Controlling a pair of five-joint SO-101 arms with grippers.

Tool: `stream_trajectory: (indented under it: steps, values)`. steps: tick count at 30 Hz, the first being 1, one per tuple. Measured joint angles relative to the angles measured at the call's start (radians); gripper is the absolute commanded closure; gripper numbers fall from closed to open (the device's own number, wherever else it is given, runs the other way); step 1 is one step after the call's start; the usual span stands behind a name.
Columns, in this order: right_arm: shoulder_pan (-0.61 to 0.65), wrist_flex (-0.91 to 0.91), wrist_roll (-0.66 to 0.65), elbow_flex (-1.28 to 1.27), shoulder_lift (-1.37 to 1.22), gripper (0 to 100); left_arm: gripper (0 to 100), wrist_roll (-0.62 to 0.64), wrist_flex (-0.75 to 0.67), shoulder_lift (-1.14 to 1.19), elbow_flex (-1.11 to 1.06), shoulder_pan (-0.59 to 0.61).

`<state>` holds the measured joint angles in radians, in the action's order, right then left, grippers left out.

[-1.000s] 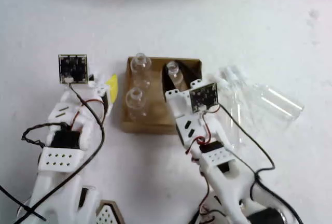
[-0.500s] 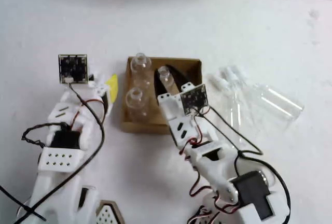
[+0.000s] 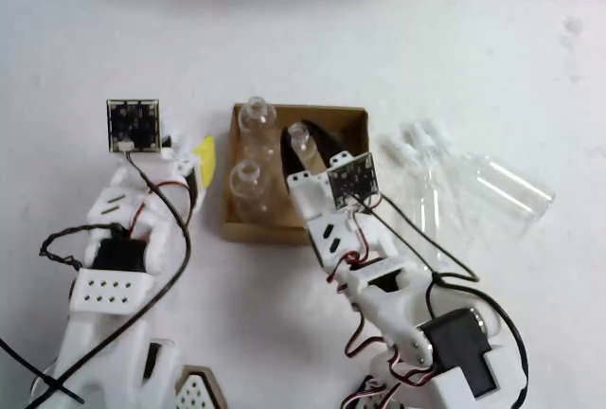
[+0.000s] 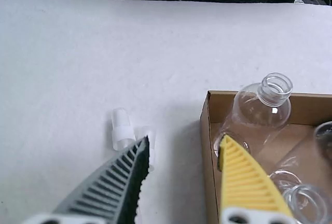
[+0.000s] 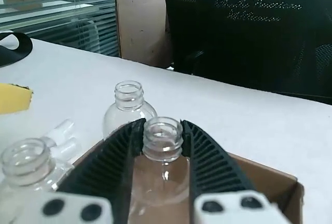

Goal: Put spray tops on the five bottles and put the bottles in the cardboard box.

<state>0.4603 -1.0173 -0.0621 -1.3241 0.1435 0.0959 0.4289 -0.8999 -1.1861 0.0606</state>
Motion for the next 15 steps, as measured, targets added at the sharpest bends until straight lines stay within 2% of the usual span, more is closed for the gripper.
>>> stream_trajectory:
  steps: [3,8,15]
  values:
    - [0.000,0.000,0.000,0.000,0.000,96.4,79,0.000,0.000,0.000,0.000,0.000]
    - [0.000,0.000,0.000,0.000,0.000,84.4,79,0.000,0.000,0.000,0.000,0.000]
    - [0.006,0.000,0.000,-0.002,0.000,84.1,79,0.000,0.000,0.000,0.000,0.000]
